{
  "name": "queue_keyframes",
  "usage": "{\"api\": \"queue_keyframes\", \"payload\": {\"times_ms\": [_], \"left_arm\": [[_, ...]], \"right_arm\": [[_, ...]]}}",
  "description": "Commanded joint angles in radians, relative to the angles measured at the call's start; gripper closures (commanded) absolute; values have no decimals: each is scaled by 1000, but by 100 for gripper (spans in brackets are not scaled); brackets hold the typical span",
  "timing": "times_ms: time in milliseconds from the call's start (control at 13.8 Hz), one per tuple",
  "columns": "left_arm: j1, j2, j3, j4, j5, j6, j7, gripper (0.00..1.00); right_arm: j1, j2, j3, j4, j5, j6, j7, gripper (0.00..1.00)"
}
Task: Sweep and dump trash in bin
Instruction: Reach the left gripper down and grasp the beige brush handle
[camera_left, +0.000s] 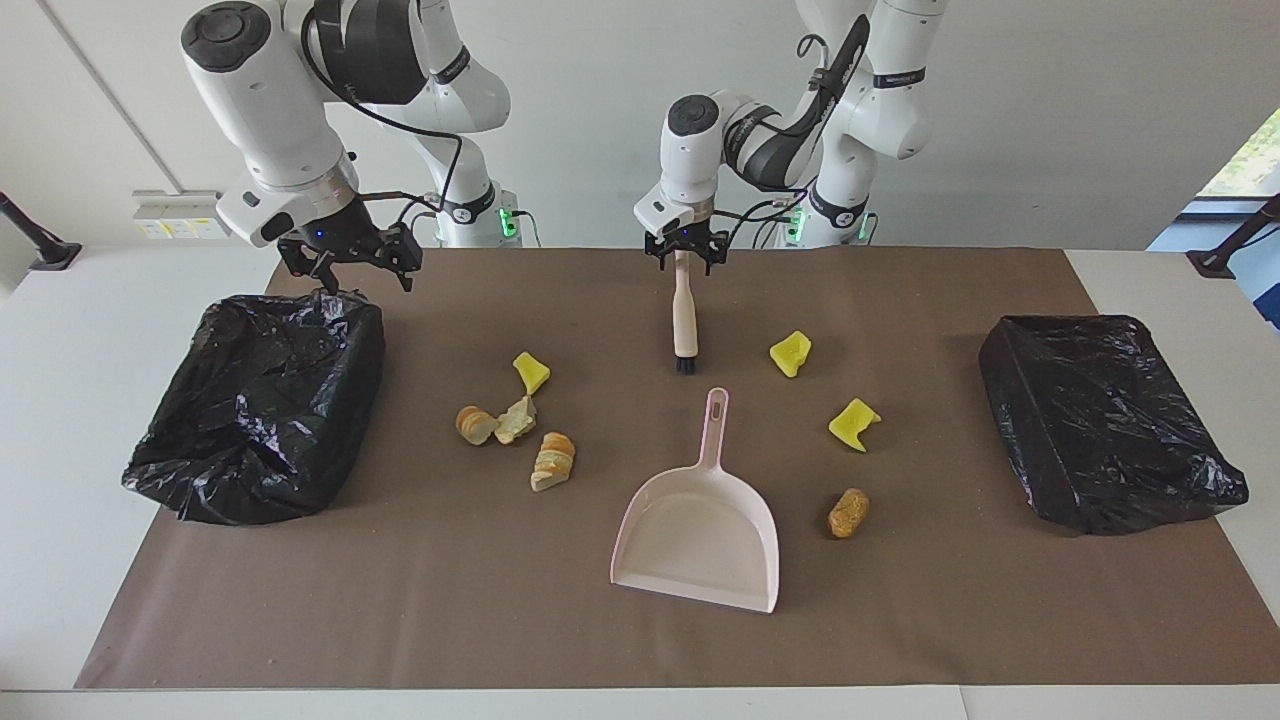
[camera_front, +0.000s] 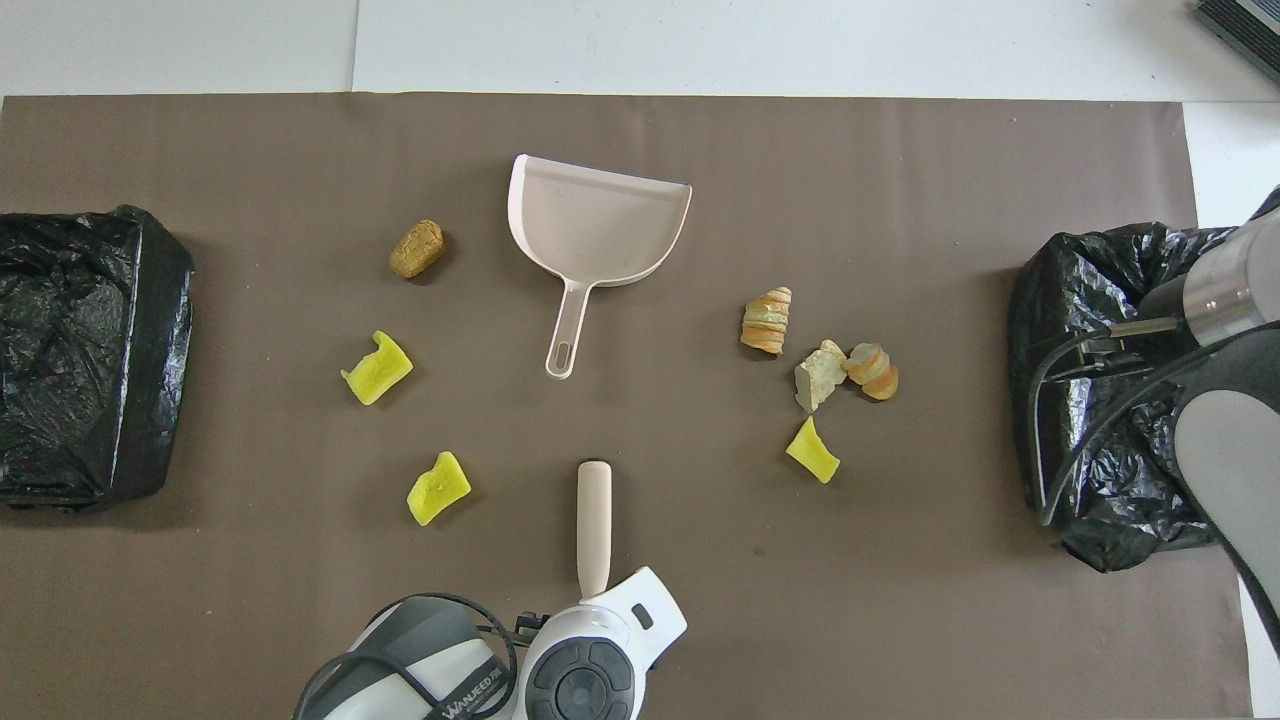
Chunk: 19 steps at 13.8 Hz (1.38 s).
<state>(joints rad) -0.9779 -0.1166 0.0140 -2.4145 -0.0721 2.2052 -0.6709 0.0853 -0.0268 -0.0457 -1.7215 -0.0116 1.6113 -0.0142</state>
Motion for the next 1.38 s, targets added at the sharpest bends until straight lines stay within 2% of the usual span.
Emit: {"api": "queue_keyframes", "payload": {"times_ms": [0, 145, 290, 435, 580, 725, 942, 1160, 1305], "left_arm": [[-19, -17, 17, -29, -73, 18, -6, 41], [-19, -17, 17, -31, -123, 10, -7, 56], [-19, -17, 20, -26, -126, -4, -9, 84], [-18, -20, 20, -28, -126, -44, -4, 88], [-16, -20, 21, -17, -126, -80, -4, 100], [2, -32, 32, 9, -117, -146, -9, 100], [114, -72, 32, 101, -39, -304, -6, 100], [272, -150, 32, 114, 26, -369, 45, 100], [400, -140, 32, 135, 70, -368, 143, 100]], "right_arm": [[-12, -15, 4, -21, 24, 18, -1, 0], [-12, -16, 4, -21, 24, 0, -33, 0], [-13, -24, 4, -39, 24, -2, -64, 0], [-10, -24, 4, -41, 24, 9, -55, 0], [-9, -18, 4, -39, 24, 28, -52, 0], [-10, -16, 4, -39, 24, 36, -55, 0], [-12, -16, 4, -41, 24, 36, -53, 0], [1, -10, 4, -41, 25, 41, -23, 0], [48, 11, 6, -36, 56, 96, 84, 0]]}}
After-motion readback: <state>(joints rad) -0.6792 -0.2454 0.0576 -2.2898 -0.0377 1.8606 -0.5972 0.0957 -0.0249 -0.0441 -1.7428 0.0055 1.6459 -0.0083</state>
